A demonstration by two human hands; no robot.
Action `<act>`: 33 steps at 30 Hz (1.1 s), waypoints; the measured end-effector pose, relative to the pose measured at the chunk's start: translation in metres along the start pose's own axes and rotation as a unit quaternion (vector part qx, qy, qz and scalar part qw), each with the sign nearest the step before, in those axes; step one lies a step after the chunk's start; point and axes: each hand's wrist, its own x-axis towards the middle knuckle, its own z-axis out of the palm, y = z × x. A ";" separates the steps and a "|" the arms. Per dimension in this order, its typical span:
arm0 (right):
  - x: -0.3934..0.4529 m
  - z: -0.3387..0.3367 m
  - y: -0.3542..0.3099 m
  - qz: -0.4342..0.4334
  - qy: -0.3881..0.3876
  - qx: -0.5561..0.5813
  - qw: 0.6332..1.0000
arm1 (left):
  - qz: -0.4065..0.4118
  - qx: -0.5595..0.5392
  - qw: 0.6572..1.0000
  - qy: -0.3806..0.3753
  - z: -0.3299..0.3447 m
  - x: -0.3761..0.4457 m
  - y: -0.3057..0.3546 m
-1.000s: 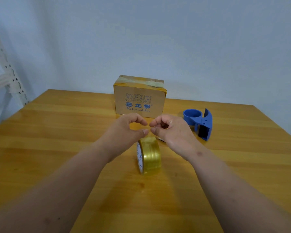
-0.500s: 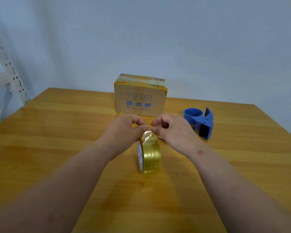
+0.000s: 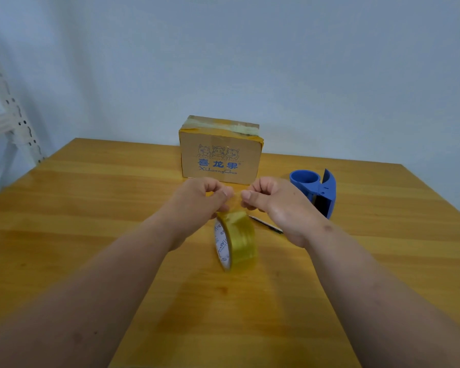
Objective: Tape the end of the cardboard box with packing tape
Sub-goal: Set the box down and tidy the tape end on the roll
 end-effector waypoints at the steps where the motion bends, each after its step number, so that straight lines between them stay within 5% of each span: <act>1: 0.000 0.001 0.000 -0.001 -0.001 -0.001 1.000 | 0.004 0.009 1.000 -0.003 -0.001 0.000 -0.001; 11: 0.005 0.002 0.005 -0.005 0.001 -0.017 1.000 | -0.018 -0.044 0.999 -0.008 0.001 0.006 -0.005; 20: 0.008 0.003 0.014 0.018 -0.004 -0.021 1.000 | -0.004 -0.007 1.000 0.026 0.006 0.009 -0.006; 33: 0.016 0.010 0.021 0.040 -0.026 -0.019 0.999 | -0.001 0.051 0.999 -0.017 0.006 0.011 -0.007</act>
